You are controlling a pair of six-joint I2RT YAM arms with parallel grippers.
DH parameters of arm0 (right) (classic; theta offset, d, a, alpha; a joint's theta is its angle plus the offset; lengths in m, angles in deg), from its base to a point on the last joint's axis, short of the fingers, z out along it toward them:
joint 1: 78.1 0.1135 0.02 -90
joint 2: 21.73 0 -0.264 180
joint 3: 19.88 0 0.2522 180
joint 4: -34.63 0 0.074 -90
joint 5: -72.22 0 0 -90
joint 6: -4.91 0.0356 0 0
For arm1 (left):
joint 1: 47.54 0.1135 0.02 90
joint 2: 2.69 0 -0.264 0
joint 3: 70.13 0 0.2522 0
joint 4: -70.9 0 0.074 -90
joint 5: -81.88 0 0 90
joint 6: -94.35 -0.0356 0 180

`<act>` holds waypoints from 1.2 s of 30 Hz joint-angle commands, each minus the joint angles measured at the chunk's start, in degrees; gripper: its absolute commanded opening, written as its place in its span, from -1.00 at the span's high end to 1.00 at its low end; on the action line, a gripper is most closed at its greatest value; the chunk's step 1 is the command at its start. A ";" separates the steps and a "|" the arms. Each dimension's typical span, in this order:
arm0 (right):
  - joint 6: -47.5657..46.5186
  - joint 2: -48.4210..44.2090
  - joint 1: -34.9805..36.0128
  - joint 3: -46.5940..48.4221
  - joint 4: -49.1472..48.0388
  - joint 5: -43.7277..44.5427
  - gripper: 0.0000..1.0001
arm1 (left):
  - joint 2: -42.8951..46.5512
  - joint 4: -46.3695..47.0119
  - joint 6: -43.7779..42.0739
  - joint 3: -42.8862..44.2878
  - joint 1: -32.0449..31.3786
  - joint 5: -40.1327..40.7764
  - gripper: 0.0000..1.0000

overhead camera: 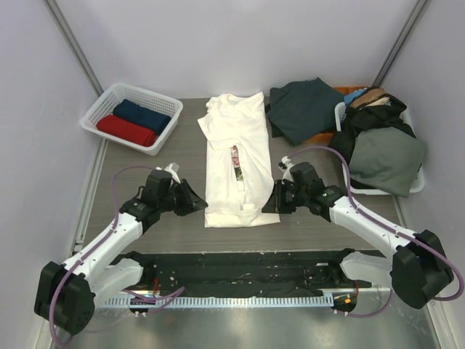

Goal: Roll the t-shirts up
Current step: Roll the T-shirt to the center of the board.

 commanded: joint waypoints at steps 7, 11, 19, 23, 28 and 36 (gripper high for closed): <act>11.46 8.93 4.09 -7.95 -26.38 -12.16 0.89 | -9.21 13.41 4.25 -2.11 -9.33 -5.60 0.49; 13.48 13.94 4.35 -8.58 -33.25 -13.39 0.90 | -13.96 17.38 4.16 -1.67 -9.78 -5.95 0.49; 11.11 21.16 3.74 -4.88 -33.52 -7.86 0.95 | -21.51 22.04 1.45 0.70 -9.69 -4.02 0.49; 10.14 21.87 1.02 -5.59 -34.05 -5.92 0.95 | -24.60 21.43 -1.11 1.94 -9.69 -1.21 0.50; 8.65 20.82 -2.41 -8.04 -33.17 -4.25 0.95 | -26.62 18.53 -4.01 2.03 -9.69 5.12 0.53; 6.01 18.09 -5.49 -12.52 -29.13 2.34 0.96 | -26.28 15.72 -6.12 0.53 -9.69 10.92 0.55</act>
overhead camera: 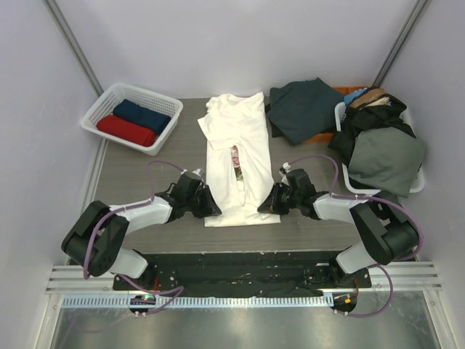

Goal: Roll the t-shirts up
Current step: Roll the T-shirt to the center of the board.

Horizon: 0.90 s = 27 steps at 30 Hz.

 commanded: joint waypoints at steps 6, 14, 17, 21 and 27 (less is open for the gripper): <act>-3.94 -9.17 -1.54 -3.51 6.31 12.03 0.92 | 4.45 -3.90 -2.54 -1.73 -0.03 8.84 0.55; -7.63 -14.54 -1.54 1.24 16.34 13.88 0.42 | 12.44 -8.10 -3.68 0.11 -0.03 9.02 0.31; -8.68 -19.10 -1.45 1.33 20.55 14.58 0.03 | 18.31 -10.74 -3.94 -0.50 -0.03 8.50 0.10; -10.09 -23.59 -1.36 0.10 26.70 15.47 -0.11 | 25.35 -14.88 -3.94 -3.30 -0.12 7.89 0.06; -8.60 -24.13 0.57 -1.66 27.59 14.67 0.08 | 30.12 -12.96 -1.57 -10.51 -0.30 5.16 0.10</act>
